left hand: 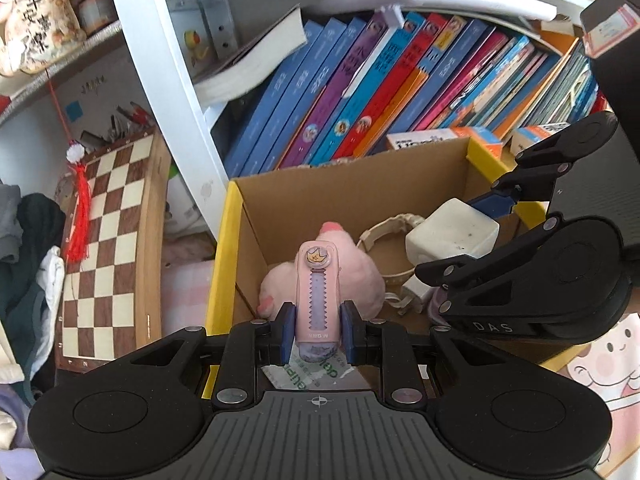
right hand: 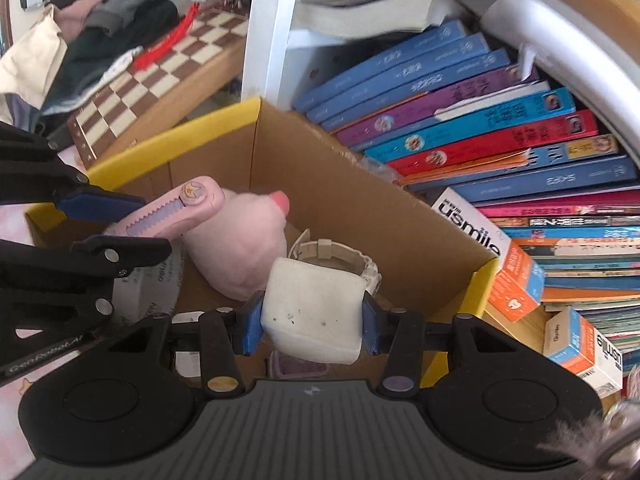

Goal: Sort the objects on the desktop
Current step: 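Lower the knife and white block into the box and open both tools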

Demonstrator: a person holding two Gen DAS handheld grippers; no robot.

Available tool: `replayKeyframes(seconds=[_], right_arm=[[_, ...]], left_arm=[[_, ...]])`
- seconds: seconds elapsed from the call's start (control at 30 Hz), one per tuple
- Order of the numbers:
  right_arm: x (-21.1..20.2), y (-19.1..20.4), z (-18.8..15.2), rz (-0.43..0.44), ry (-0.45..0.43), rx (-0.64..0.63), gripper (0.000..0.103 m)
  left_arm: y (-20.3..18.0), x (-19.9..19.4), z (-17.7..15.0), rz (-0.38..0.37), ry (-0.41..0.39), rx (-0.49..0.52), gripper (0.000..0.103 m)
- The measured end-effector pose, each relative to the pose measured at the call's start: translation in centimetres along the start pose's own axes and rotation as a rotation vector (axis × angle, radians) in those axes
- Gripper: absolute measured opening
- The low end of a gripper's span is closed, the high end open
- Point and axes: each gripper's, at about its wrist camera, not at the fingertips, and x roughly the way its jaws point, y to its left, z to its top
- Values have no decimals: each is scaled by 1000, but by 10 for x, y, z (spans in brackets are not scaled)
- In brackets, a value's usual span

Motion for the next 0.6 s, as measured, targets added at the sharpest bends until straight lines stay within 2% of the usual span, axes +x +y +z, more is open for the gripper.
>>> replayKeyframes(seconds=[0.2, 0.37, 0.6], right_arm=[[20, 2, 1, 17, 38, -43, 46], [28, 3, 4, 66, 93, -69, 46], [34, 9, 3, 74, 137, -107, 46]], left_arm=[[1, 13, -1, 1, 17, 1, 23], [1, 17, 0, 3, 11, 4, 23], [-1, 22, 3, 13, 11, 12, 24]])
